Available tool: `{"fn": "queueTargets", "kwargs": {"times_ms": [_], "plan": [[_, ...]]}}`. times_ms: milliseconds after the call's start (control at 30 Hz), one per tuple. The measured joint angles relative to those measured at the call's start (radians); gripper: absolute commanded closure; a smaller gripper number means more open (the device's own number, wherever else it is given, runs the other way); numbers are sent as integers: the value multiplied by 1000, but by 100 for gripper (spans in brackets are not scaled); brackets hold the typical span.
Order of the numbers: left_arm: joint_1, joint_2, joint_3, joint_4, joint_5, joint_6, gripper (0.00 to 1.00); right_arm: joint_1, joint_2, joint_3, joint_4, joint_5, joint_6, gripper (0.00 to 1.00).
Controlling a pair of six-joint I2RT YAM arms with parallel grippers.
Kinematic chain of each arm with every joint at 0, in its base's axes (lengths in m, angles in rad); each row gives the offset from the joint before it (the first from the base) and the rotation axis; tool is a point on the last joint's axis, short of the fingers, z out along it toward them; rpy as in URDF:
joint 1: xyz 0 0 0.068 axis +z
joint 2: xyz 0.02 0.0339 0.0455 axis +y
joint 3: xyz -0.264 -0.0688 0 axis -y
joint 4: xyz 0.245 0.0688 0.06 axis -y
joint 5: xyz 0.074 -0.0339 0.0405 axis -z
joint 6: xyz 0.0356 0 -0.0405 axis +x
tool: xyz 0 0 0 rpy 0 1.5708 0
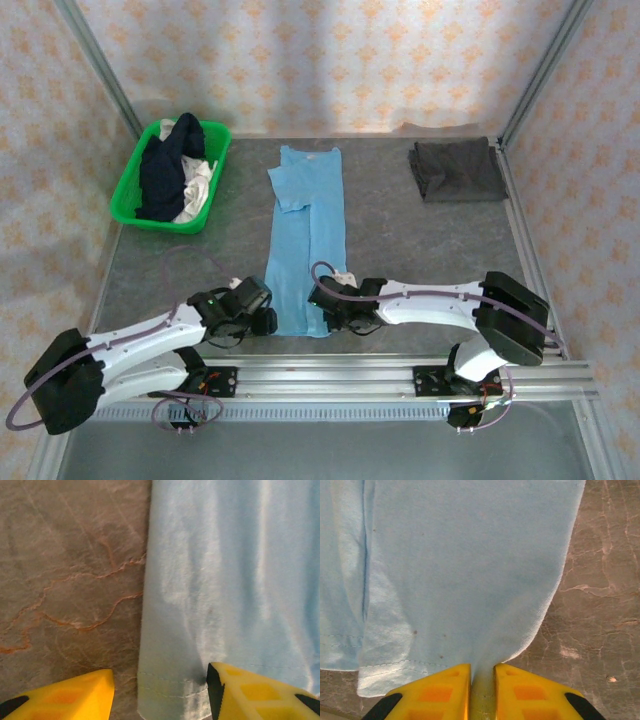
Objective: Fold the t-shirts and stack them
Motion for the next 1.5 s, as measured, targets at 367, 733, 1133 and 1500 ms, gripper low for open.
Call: {"fn": "queueTargets", "kwargs": {"times_ms": [367, 733, 1133, 1500], "plan": [[-3, 28, 20, 12, 4, 27, 100, -14, -1, 33, -25, 34, -15, 83], [108, 75, 293, -5, 16, 105, 100, -120, -25, 161, -63, 97, -70, 79], [145, 60, 237, -29, 19, 153, 100, -14, -49, -89, 20, 34, 66, 52], [145, -71, 61, -56, 21, 108, 100, 23, -3, -126, 99, 33, 187, 58]]}}
